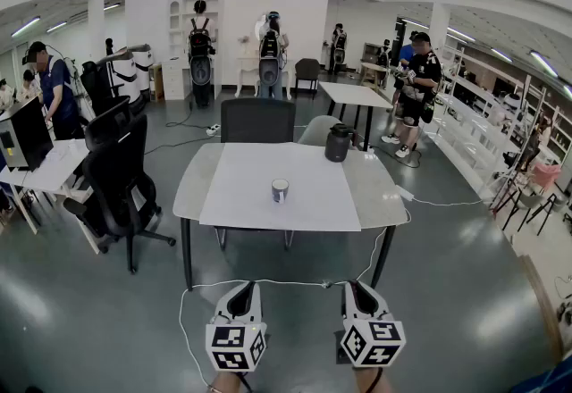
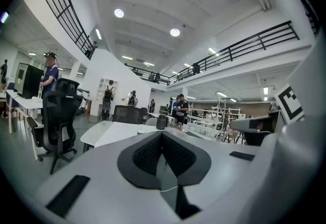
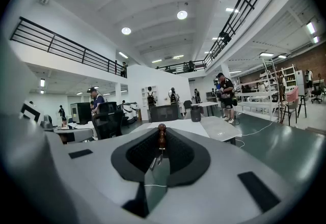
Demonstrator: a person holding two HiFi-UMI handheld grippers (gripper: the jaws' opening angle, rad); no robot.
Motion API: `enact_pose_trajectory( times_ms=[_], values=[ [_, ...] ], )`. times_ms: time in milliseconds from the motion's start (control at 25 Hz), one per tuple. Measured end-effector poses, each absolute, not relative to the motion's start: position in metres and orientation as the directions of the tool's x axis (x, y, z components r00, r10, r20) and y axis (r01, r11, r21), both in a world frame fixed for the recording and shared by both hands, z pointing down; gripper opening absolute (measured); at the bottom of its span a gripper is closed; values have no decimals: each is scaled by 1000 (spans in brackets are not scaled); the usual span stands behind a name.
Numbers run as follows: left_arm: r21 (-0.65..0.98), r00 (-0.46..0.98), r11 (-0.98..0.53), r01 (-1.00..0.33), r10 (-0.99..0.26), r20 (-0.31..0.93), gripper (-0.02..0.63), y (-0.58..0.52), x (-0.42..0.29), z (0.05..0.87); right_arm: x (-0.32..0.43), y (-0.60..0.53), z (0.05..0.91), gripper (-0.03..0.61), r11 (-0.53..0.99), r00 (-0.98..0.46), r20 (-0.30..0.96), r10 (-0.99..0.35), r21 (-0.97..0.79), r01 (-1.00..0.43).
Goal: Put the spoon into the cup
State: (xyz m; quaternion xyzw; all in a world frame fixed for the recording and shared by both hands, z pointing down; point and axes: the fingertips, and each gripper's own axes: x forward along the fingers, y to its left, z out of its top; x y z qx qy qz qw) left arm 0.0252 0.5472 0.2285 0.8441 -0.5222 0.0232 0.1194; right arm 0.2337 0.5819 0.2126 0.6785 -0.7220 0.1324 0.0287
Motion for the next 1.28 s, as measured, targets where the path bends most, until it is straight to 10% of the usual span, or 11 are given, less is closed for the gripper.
enact_pose_trajectory(
  times_ms=[1280],
  values=[
    [138,440,-421,-897,-882,170,18,518,107,293,331,557,271,61,35,-78,186,-980,-225,-974]
  ],
)
